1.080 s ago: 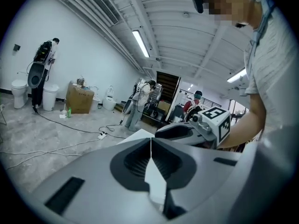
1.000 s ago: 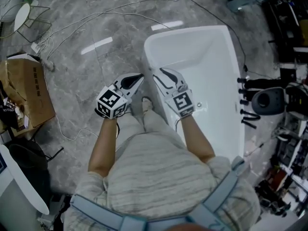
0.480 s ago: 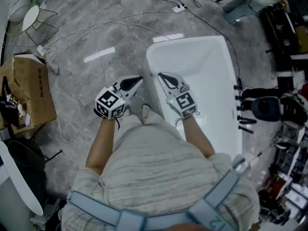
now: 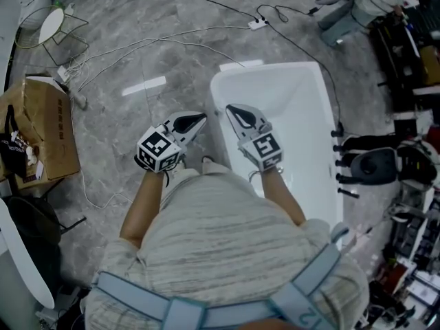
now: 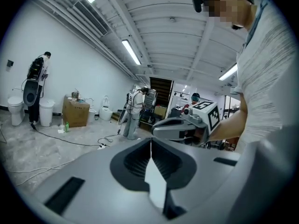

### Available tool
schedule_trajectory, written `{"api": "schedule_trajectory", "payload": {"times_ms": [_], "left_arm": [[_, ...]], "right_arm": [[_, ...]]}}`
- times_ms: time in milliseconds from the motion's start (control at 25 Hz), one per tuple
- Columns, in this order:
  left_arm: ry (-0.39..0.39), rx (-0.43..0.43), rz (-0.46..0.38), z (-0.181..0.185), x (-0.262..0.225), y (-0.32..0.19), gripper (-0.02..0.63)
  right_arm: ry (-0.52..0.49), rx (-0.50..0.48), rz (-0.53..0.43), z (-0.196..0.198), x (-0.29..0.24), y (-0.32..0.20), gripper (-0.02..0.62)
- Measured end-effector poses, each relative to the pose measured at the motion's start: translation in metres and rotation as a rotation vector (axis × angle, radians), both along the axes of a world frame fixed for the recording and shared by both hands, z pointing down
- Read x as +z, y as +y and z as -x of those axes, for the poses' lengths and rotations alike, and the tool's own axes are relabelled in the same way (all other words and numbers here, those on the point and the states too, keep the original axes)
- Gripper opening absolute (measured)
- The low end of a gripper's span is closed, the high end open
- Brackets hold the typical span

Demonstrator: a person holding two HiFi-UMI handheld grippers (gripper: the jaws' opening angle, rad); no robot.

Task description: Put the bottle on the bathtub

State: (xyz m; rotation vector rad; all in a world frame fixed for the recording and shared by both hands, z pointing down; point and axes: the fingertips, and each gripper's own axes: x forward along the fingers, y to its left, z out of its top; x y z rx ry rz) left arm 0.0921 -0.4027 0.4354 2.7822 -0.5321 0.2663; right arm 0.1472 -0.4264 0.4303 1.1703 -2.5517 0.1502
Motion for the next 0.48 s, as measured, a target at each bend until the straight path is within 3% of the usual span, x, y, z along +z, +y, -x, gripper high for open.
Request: {"api": "schedule_trajectory", "payload": {"times_ms": [480], "left_arm": [[0.004,-0.011,-0.058,0.004,-0.024,-0.014,0.003]], "right_arm": [[-0.031,-0.010,-0.043,0.002,-0.024,-0.013,0.002]]}}
